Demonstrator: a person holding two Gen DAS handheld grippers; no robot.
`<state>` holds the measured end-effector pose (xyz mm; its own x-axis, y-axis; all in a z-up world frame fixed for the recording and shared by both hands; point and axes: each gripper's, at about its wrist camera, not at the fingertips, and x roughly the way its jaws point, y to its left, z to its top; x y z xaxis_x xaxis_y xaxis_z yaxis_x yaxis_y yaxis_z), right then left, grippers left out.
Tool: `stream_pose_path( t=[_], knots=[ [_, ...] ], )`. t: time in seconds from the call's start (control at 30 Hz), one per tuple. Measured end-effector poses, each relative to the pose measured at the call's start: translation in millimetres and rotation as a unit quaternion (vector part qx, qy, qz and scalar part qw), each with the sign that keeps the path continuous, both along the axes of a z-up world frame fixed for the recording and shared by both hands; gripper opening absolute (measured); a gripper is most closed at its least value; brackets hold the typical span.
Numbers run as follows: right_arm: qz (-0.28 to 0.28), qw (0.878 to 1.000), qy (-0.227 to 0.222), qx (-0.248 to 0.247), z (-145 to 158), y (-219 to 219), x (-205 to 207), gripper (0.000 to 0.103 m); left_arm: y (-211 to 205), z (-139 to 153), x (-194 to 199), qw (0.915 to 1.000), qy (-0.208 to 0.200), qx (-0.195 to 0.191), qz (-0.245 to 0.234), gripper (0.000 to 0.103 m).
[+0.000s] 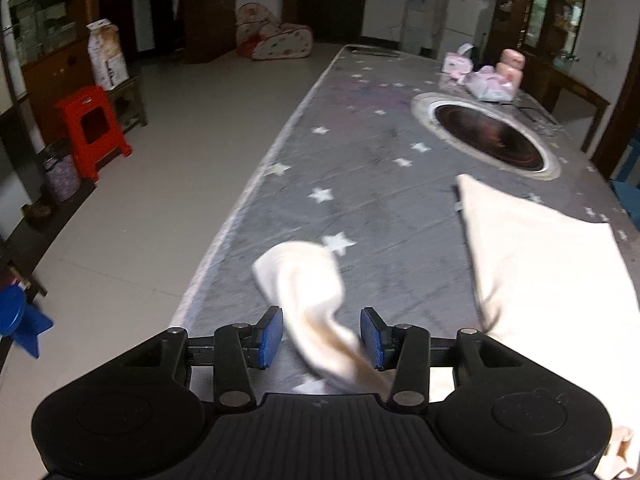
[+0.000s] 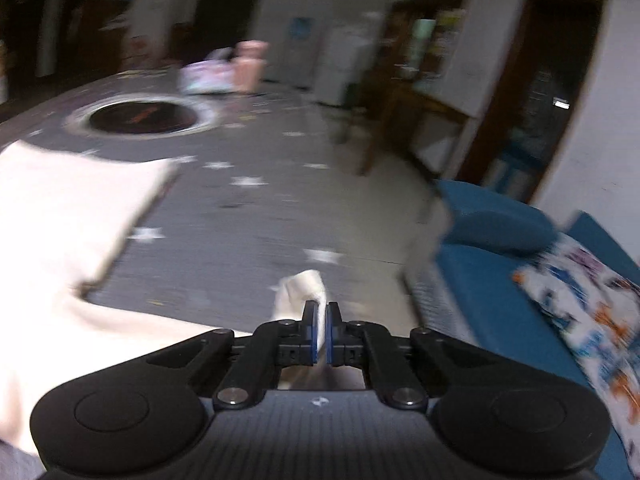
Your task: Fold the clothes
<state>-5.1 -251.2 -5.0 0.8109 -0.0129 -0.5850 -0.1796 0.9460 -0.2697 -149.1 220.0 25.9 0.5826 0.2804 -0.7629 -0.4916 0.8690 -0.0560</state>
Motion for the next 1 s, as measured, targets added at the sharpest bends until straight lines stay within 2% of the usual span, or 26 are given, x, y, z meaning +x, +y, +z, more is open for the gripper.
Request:
stream_pose_path(
  t=[0.07, 0.17, 0.3, 0.37, 0.43, 0.5, 0.63, 0.7, 0.77, 0.8, 0.83, 0.93, 1.0],
  knots=[
    [-0.046, 0.999, -0.006, 0.0, 4, -27, -9, 0.003, 3, -1, -3, 1.0, -0.002, -0.003, 0.004, 0.046],
    [-0.099, 0.995, 0.009, 0.003, 3, -58, -15, 0.006, 2, -1, -6, 1.0, -0.005, -0.006, 0.003, 0.046],
    [-0.115, 0.993, 0.006, 0.028, 8, -76, -25, 0.015, -4, 1, -8, 0.9999, -0.012, -0.005, -0.009, 0.046],
    [-0.094, 0.994, 0.007, 0.053, 12, -71, -27, 0.023, -8, 1, -6, 0.9998, -0.014, -0.003, -0.014, 0.046],
    [-0.058, 0.995, 0.017, 0.078, 16, -60, -25, 0.026, -11, 1, -2, 0.9997, -0.015, 0.001, -0.019, 0.046],
    [-0.016, 0.995, 0.022, 0.092, 20, -44, -26, 0.038, -13, -2, 5, 0.9997, -0.012, 0.014, -0.017, 0.046],
    [0.061, 0.993, 0.032, 0.099, 22, -2, -25, 0.042, -14, -7, 18, 0.9991, -0.007, 0.037, -0.019, 0.046],
    [0.103, 0.988, 0.043, 0.106, 23, 22, -24, 0.046, -16, -11, 23, 0.9978, 0.005, 0.063, -0.019, 0.045],
    [0.131, 0.984, 0.051, 0.107, 23, 41, -22, 0.048, -15, -15, 24, 0.9964, 0.016, 0.081, -0.016, 0.033],
    [0.147, 0.982, 0.056, 0.106, 23, 51, -21, 0.049, -13, -17, 22, 0.9965, 0.019, 0.08, -0.013, 0.023],
    [0.162, 0.979, 0.061, 0.105, 23, 60, -21, 0.049, -10, -18, 18, 0.997, 0.018, 0.075, -0.008, 0.019],
    [0.208, 0.971, 0.077, 0.095, 18, 85, -22, 0.05, 0, -13, -4, 0.9979, -0.006, 0.061, 0.018, 0.013],
    [0.229, 0.966, 0.087, 0.086, 13, 96, -25, 0.053, 8, -9, -21, 0.9975, -0.024, 0.052, 0.041, 0.013]
  ],
)
